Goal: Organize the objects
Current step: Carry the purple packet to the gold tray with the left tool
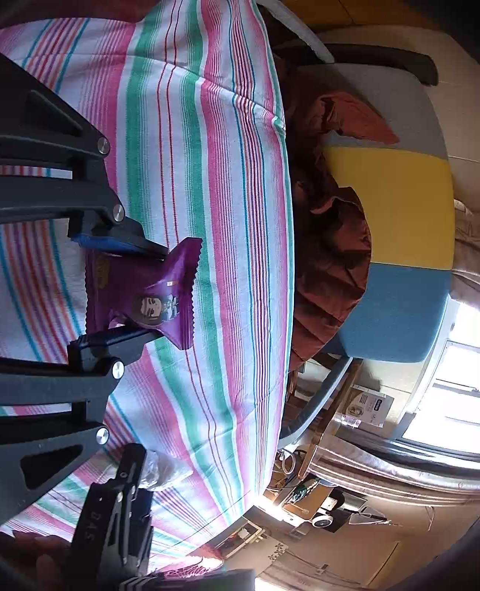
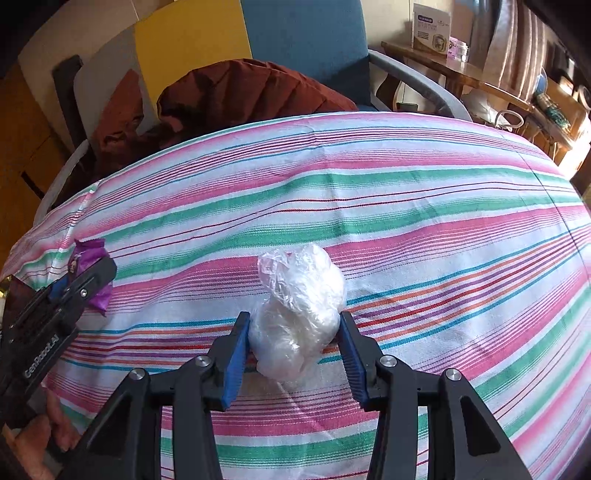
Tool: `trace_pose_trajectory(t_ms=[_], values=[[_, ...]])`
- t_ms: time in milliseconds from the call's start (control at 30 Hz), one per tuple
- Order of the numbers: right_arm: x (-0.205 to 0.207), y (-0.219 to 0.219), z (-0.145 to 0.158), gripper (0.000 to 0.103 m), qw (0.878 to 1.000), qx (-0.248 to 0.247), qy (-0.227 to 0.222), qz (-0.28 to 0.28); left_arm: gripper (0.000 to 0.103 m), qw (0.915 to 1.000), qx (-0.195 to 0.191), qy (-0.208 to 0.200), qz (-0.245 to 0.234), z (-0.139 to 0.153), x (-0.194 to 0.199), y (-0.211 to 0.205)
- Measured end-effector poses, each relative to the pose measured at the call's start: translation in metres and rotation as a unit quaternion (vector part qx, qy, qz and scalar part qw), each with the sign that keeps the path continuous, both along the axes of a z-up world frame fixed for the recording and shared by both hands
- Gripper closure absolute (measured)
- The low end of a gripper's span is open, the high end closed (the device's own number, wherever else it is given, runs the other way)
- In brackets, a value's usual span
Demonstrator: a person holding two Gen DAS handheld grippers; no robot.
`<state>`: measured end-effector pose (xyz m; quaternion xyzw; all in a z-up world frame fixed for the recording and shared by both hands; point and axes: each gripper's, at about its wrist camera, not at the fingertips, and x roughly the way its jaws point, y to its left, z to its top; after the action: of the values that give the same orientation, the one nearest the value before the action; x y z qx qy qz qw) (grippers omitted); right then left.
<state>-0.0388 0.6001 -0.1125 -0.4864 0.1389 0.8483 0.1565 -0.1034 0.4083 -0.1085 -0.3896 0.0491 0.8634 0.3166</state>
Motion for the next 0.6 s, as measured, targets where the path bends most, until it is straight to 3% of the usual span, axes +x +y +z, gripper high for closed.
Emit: trace_pose_trajectory(t_ms=[167,400,600], values=[[0.003,-0.007,0.0,0.056,1.0,0.014,0.003,0.004,0.069,0.9994,-0.01,0.026,-0.021,0.006,0.029,-0.011],[0.004,-0.008,0.001,0.058,0.999,-0.002,0.032,-0.004,0.069,0.9996,0.002,0.027,-0.011,0.008,0.051,-0.045],[-0.004,-0.034,0.022,0.059,0.994,0.042,0.083,0.057,0.069,0.9995,0.0,0.029,-0.012,0.007,0.068,-0.07]])
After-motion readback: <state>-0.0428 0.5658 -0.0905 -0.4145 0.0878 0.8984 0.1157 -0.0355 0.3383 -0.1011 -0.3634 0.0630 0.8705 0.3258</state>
